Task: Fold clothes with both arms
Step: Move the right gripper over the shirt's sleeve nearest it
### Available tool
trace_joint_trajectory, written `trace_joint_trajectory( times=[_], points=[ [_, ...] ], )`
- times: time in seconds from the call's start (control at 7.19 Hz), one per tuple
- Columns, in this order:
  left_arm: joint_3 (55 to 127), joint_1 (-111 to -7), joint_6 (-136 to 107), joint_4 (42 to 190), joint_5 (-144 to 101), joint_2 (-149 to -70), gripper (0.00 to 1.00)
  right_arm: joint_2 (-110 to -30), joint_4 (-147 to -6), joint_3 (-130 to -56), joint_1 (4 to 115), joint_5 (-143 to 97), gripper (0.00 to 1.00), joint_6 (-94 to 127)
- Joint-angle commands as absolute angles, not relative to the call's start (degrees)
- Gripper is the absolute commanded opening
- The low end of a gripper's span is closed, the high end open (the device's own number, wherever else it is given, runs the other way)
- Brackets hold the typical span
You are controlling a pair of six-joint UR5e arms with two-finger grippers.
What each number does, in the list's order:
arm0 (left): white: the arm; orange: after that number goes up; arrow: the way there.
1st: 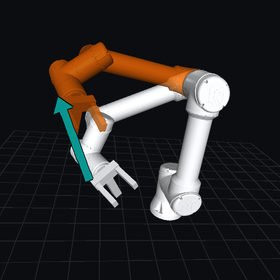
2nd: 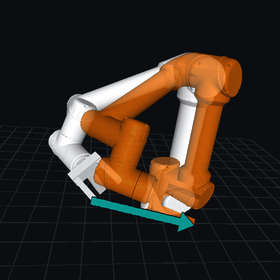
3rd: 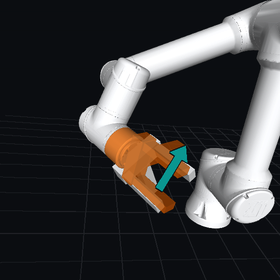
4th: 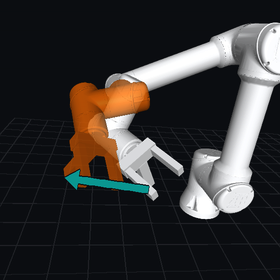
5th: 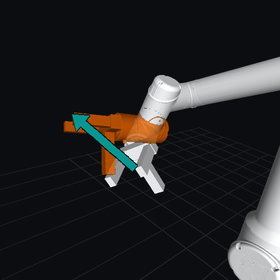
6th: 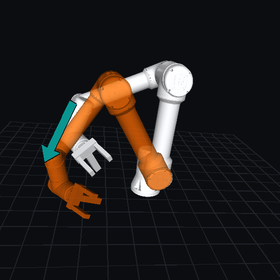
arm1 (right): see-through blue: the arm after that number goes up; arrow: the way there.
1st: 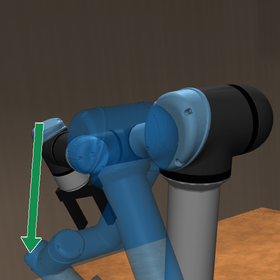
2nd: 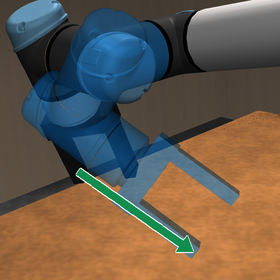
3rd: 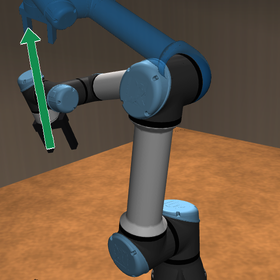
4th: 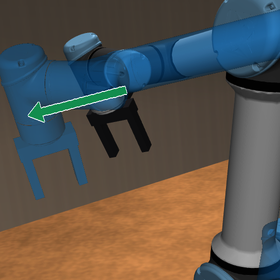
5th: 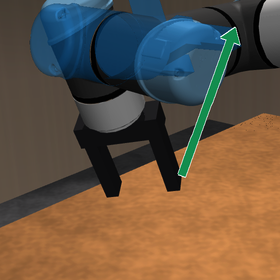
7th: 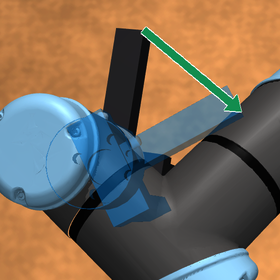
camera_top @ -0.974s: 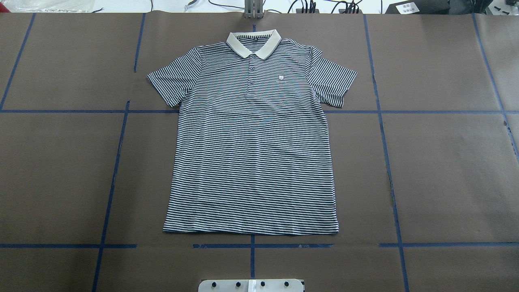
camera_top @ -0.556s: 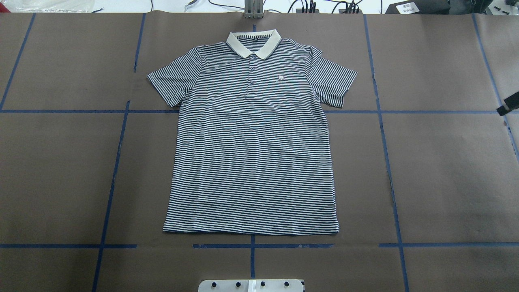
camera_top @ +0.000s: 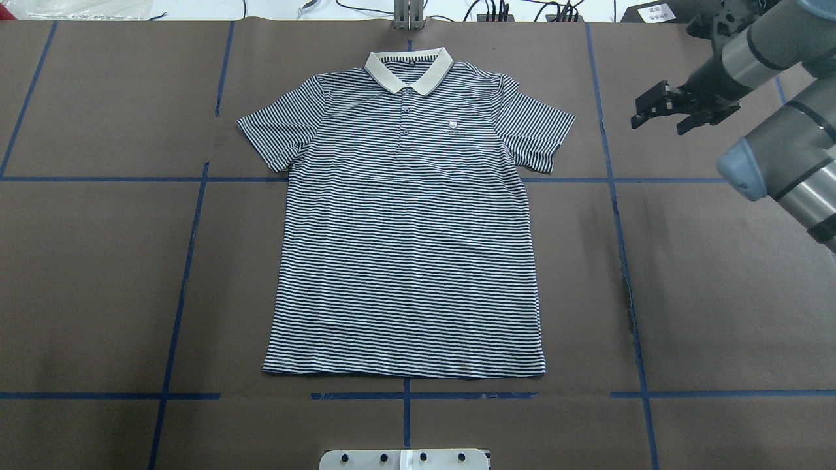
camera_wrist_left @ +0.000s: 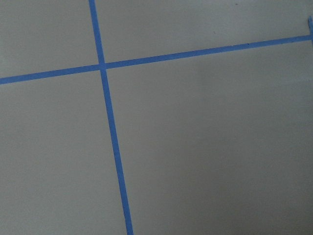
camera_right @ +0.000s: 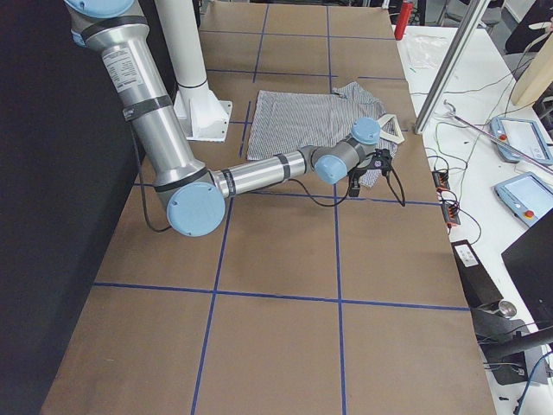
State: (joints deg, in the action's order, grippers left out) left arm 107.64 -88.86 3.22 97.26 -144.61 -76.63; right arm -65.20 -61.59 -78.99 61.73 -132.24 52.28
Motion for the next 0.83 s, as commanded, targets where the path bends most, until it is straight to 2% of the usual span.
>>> trace_joint_trajectory(
  times=[0.0,0.14,0.42,0.7],
  points=[
    [106.9,-88.9,3.1,101.0,-144.6,-76.0,1.0,-56.8,-52.6,-69.5,55.8,-122.1,0.99,70.5],
    [106.4,-88.9,3.3,101.1,-144.3,-75.9,1.0,-53.8,-52.6,-66.1,54.6,-119.0,0.95,74.9],
    [106.2,-88.9,3.0,101.1,-144.5,-75.8,1.0,-53.4,-52.6,-63.4,54.1,-115.8,0.83,75.2],
    [106.1,-88.9,3.0,101.1,-144.7,-75.8,1.0,-52.3,-52.8,-60.4,54.1,-113.7,0.78,75.1]
  ],
)
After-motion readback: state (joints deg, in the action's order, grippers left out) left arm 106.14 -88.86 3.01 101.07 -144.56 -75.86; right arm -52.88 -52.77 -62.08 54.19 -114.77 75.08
